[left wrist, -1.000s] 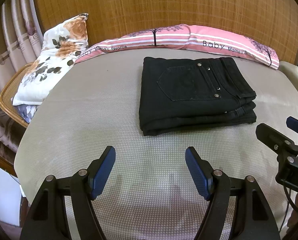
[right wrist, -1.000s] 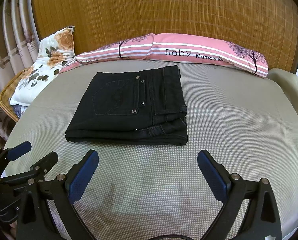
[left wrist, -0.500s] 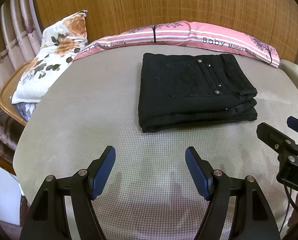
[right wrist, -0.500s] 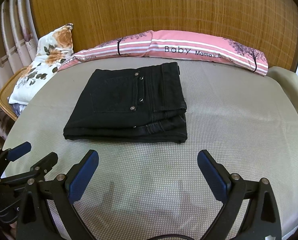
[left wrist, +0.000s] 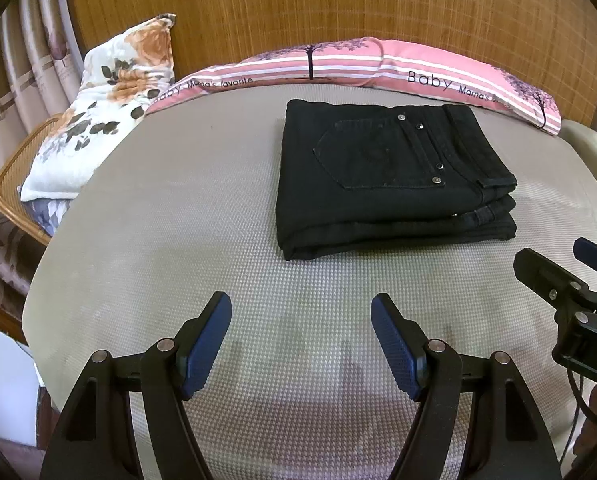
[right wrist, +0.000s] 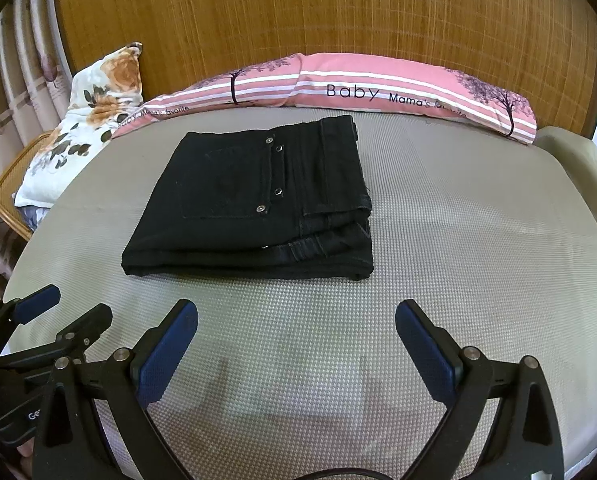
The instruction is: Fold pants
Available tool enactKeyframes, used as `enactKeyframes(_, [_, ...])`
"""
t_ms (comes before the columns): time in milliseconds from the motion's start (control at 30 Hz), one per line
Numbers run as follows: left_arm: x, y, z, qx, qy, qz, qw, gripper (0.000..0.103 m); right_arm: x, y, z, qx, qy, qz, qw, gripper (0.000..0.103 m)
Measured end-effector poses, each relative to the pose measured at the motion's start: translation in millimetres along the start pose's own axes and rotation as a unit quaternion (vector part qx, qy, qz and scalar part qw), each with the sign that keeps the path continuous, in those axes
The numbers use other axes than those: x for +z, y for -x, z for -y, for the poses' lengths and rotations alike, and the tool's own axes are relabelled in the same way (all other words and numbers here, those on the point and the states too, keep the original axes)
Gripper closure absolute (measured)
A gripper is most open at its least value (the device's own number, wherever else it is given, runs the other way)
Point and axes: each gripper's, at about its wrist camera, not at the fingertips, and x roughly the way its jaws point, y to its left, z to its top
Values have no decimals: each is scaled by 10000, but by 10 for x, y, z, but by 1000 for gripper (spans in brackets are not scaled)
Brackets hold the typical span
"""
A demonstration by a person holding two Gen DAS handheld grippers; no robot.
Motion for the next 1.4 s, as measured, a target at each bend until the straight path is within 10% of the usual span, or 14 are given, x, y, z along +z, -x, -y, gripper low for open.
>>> enactKeyframes(1400, [-19, -69, -33, -17, 60, -125, 9999, 30, 0, -60, 23, -2, -8, -91, 10000, 5])
